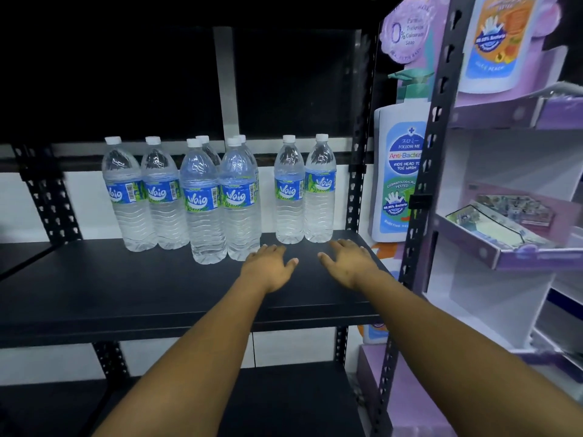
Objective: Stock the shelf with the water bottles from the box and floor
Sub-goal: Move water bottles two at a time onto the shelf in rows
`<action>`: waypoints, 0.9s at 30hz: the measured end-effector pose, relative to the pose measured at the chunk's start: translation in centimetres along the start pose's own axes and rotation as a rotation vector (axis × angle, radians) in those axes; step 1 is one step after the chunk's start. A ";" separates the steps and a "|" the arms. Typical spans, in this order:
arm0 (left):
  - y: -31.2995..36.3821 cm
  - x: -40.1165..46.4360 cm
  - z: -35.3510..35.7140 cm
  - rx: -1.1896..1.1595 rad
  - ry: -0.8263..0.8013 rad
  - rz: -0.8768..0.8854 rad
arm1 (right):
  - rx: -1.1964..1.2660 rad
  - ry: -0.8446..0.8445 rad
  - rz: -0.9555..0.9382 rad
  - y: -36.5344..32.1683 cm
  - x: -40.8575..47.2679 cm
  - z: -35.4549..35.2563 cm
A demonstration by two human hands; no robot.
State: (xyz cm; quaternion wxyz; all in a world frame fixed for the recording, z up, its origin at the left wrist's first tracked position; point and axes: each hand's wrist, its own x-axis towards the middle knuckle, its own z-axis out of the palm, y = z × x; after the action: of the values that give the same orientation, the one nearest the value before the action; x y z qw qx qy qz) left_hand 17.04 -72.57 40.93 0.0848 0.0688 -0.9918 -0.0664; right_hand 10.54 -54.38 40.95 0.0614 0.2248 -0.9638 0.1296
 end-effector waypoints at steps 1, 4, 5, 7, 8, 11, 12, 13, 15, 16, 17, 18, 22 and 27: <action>0.5 -0.4 -0.1 -0.003 0.004 0.003 | 0.010 0.006 -0.003 0.2 -0.5 -0.2; 2.0 -1.7 -0.5 -0.015 0.026 0.000 | 0.031 0.010 -0.009 1.2 -2.2 -0.7; 2.5 -2.2 -0.6 -0.017 0.035 -0.004 | 0.031 0.008 -0.012 1.5 -2.8 -0.8; 3.6 -3.4 -0.8 -0.031 0.042 -0.021 | 0.029 0.003 -0.019 2.2 -4.1 -0.7; 4.1 -4.3 -0.8 -0.035 0.042 -0.032 | 0.028 0.004 -0.025 2.5 -4.8 -0.6; 5.5 -6.8 -0.7 -0.036 0.047 -0.064 | 0.035 0.005 -0.042 3.4 -6.9 -0.3; 5.7 -7.7 -0.7 -0.040 0.048 -0.077 | 0.043 0.005 -0.049 3.7 -7.6 -0.2; 5.9 -8.5 -0.5 -0.042 0.049 -0.090 | 0.056 0.010 -0.057 3.8 -8.3 -0.1; 6.1 -10.1 -0.3 -0.048 0.046 -0.108 | 0.100 0.019 -0.075 4.0 -9.6 0.1; 6.3 -11.1 -0.1 -0.054 0.046 -0.114 | 0.122 0.015 -0.087 4.1 -10.5 0.3; 6.5 -12.1 0.1 -0.058 0.054 -0.118 | 0.137 0.013 -0.100 4.1 -11.4 0.6; 6.7 -13.2 0.2 -0.062 0.067 -0.121 | 0.145 0.014 -0.109 4.2 -12.3 1.0; 6.9 -17.4 0.9 -0.103 0.072 -0.142 | 0.158 -0.013 -0.106 4.1 -15.9 2.8; 6.3 -23.6 4.2 -0.135 0.006 -0.178 | 0.124 -0.034 -0.125 3.3 -21.3 5.7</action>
State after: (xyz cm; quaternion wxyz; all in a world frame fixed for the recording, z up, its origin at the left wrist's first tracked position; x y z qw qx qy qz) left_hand 38.52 -62.38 34.01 0.0861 0.1509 -0.9748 -0.1400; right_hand 27.75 -44.23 30.98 0.0390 0.2900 -0.9389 0.1811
